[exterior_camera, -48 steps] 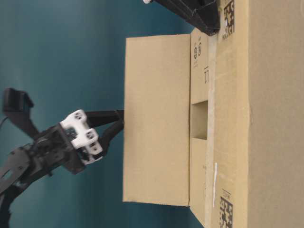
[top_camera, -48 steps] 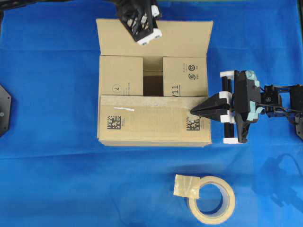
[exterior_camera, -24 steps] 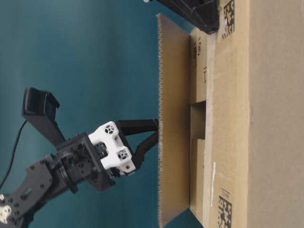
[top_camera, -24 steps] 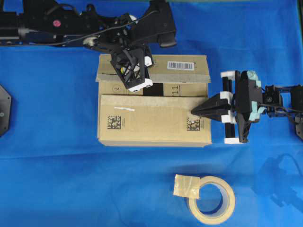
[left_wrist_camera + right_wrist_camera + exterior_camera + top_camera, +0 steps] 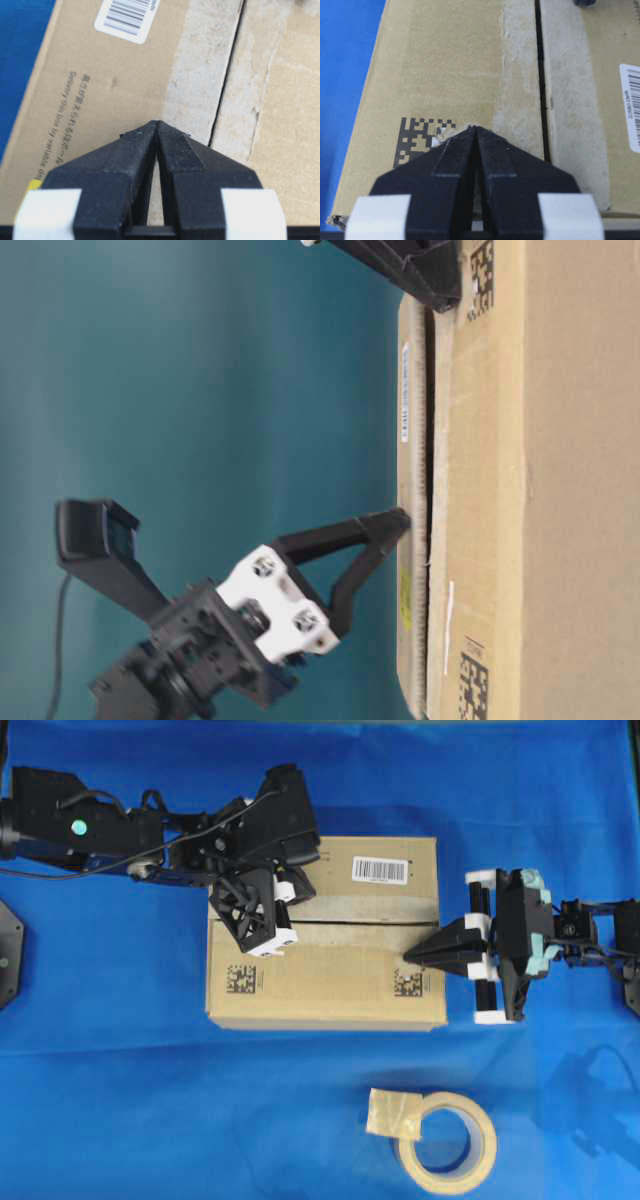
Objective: Close the cardboard box.
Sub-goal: 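Fold the far top flap down toward the near flap with the left gripper, then press both grippers along the seam to hold the top flaps shut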
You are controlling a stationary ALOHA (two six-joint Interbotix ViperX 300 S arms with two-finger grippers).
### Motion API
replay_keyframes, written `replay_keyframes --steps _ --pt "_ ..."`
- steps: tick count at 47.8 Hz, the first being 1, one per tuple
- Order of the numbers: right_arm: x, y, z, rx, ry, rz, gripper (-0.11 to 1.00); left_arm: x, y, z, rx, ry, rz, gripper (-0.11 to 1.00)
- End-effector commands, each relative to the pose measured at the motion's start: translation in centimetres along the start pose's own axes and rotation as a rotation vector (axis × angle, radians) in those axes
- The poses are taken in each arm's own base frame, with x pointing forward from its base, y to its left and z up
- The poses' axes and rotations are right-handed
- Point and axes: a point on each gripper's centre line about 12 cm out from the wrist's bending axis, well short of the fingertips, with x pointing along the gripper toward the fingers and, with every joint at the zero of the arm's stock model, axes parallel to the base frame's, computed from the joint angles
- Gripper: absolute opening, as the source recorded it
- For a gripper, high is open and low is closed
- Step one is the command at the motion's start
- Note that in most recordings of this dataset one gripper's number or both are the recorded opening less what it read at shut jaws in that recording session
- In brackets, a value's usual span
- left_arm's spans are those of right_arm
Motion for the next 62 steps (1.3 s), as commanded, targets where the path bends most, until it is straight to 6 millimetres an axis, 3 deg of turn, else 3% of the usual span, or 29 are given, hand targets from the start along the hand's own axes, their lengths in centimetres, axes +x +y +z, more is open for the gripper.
replay_keyframes --steps 1,26,62 --pt "-0.2 0.0 0.6 -0.001 -0.028 0.000 0.01 -0.9 -0.4 0.4 -0.004 -0.063 -0.016 0.02" --pt "-0.2 -2.0 2.1 0.026 -0.130 -0.060 0.01 -1.2 -0.4 -0.5 -0.022 -0.103 -0.023 0.02" --pt "0.4 -2.9 0.7 0.039 -0.080 -0.089 0.01 -2.4 -0.7 -1.4 -0.001 -0.217 -0.049 0.02"
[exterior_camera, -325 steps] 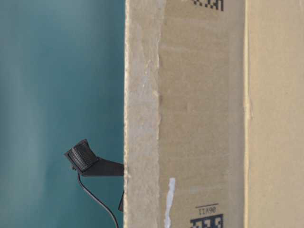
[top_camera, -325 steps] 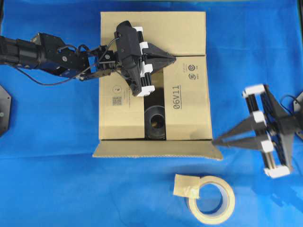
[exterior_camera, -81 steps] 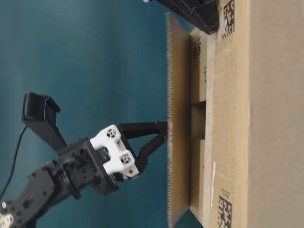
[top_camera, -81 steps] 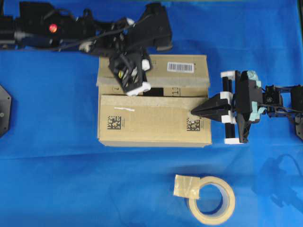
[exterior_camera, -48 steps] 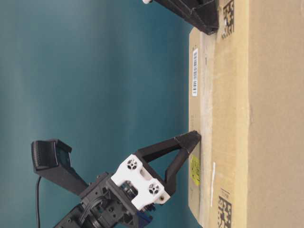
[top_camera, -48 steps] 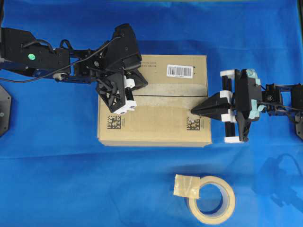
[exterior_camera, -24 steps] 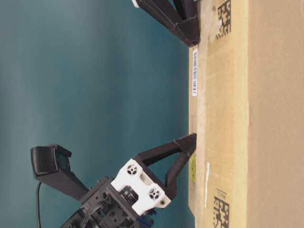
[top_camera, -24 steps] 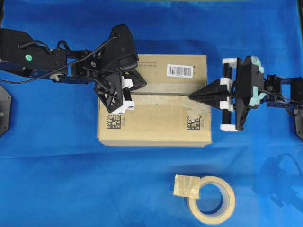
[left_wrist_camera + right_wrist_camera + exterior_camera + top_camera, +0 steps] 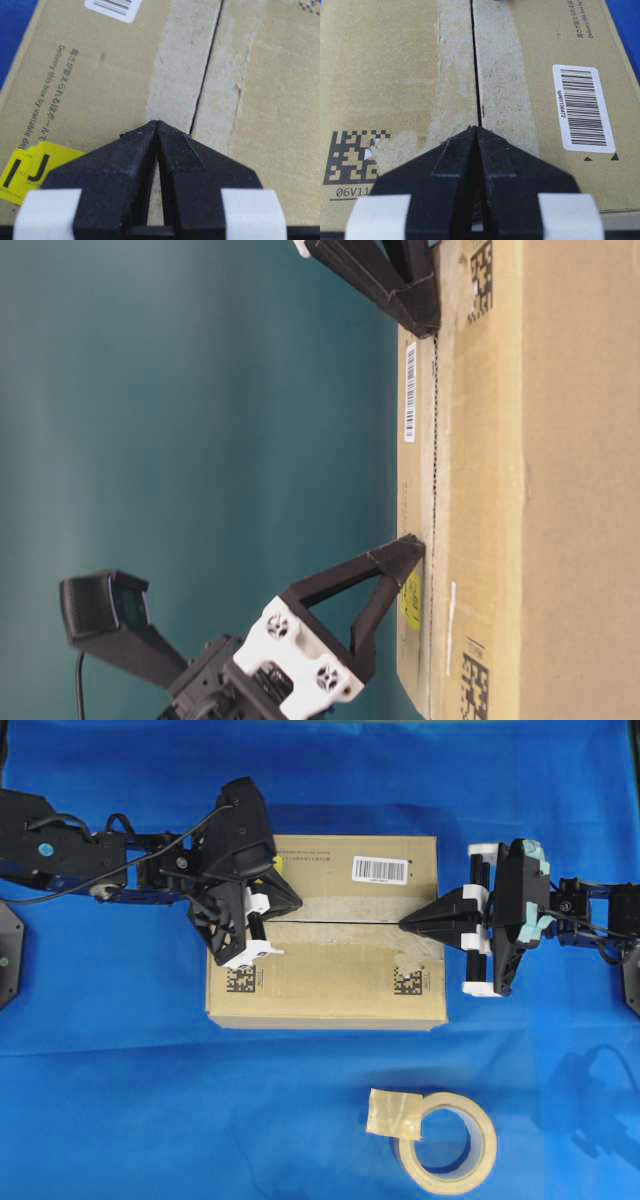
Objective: Close the cardboard box.
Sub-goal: 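Press both grippers along the seam to hold the top flaps shut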
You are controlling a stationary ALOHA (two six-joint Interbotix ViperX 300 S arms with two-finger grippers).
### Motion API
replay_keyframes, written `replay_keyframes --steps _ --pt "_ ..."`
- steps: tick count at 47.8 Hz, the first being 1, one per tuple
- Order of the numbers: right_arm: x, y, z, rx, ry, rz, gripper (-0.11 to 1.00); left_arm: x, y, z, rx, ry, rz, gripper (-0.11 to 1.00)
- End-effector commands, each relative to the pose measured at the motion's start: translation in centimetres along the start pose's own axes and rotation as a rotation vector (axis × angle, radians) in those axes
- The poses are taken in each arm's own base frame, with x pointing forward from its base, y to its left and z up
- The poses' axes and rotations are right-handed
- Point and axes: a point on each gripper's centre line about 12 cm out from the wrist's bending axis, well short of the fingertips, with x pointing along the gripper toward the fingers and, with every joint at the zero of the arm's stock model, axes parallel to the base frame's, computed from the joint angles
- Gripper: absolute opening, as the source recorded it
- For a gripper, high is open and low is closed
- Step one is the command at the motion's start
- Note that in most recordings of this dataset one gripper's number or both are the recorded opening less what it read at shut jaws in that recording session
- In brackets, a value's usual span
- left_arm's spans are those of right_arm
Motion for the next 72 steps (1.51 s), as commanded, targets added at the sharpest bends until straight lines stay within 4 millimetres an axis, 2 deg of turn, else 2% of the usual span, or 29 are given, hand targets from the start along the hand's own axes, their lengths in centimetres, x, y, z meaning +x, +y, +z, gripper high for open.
replay_keyframes --steps 1,8,14,24,34,50,72 --pt "0.0 -0.1 0.5 0.007 -0.019 -0.004 0.01 -1.1 -0.4 1.0 0.011 -0.084 -0.018 0.02" --pt "-0.1 -0.1 0.4 0.007 -0.017 -0.004 0.01 -2.3 -0.5 0.1 0.048 -0.191 -0.038 0.02" --pt "0.0 -0.4 0.4 0.010 -0.018 -0.011 0.01 -3.4 -0.2 -1.4 0.063 -0.292 -0.049 0.02" --pt "0.0 -0.8 0.6 0.015 -0.025 -0.024 0.01 -4.2 0.3 -3.6 0.060 -0.353 -0.054 0.02" --pt "0.0 -0.9 0.6 0.018 -0.025 -0.029 0.01 -3.9 0.5 -4.6 0.069 -0.367 -0.052 0.02" --pt "0.0 -1.1 0.5 0.024 -0.024 -0.034 0.01 -2.4 0.6 -5.9 0.071 -0.329 -0.049 0.02" --pt "0.0 -1.1 0.5 0.029 -0.022 -0.034 0.01 -2.5 -0.2 -6.2 0.074 -0.345 -0.077 0.02"
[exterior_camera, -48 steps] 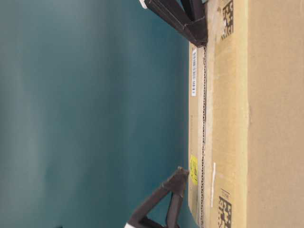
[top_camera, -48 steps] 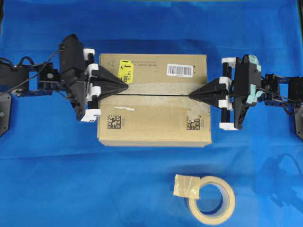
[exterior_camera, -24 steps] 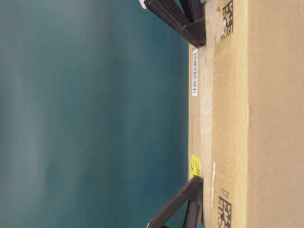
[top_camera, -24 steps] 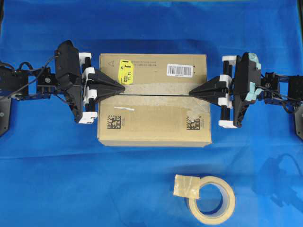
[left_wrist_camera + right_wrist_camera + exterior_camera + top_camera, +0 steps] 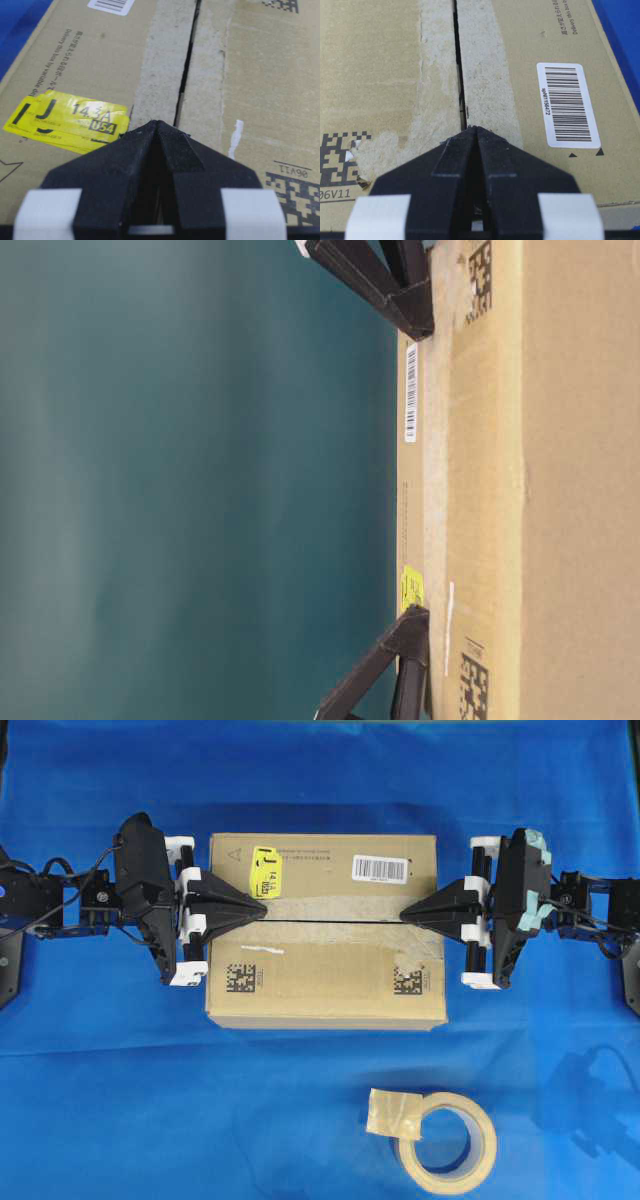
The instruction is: Close the cardboard box.
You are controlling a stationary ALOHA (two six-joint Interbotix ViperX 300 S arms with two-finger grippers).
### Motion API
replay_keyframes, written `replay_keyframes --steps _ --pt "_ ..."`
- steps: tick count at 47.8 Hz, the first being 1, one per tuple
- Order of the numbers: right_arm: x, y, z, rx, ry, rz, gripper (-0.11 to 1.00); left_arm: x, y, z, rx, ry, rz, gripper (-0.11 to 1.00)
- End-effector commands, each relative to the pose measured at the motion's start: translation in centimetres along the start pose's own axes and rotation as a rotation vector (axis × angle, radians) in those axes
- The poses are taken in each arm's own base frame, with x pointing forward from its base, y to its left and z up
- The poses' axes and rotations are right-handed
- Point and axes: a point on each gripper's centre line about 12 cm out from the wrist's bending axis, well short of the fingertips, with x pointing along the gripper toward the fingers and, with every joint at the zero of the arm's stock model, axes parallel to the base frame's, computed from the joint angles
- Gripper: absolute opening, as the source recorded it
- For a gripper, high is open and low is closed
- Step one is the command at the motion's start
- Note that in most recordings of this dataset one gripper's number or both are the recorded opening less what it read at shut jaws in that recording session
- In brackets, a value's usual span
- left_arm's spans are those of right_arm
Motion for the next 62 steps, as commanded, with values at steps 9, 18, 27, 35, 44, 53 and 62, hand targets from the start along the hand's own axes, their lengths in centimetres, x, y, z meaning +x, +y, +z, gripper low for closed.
replay_keyframes --steps 9,18,27,35,44,53,62 --pt "-0.02 -0.16 0.41 0.009 -0.017 -0.005 0.01 -0.05 -0.33 0.32 0.000 -0.025 -0.011 0.02" --pt "-0.02 -0.18 0.39 0.015 -0.016 -0.008 0.01 -0.20 -0.35 0.23 -0.003 -0.031 -0.013 0.02" --pt "-0.04 -0.24 0.44 0.018 -0.018 -0.010 0.01 -0.52 -0.67 0.26 -0.001 -0.065 -0.027 0.02" --pt "-0.02 -0.20 0.38 0.017 -0.014 -0.009 0.01 -0.71 -0.86 -0.03 0.002 -0.071 -0.034 0.02" --pt "-0.03 -0.21 0.32 0.017 -0.013 -0.009 0.01 -0.72 -0.91 -0.02 0.003 -0.073 -0.036 0.02" --pt "-0.07 -0.21 0.29 0.017 -0.013 -0.009 0.01 -0.72 -0.91 -0.02 0.003 -0.073 -0.036 0.02" --pt "-0.07 -0.22 0.29 0.019 -0.013 -0.010 0.01 -0.72 -0.90 -0.02 0.000 -0.073 -0.035 0.02"
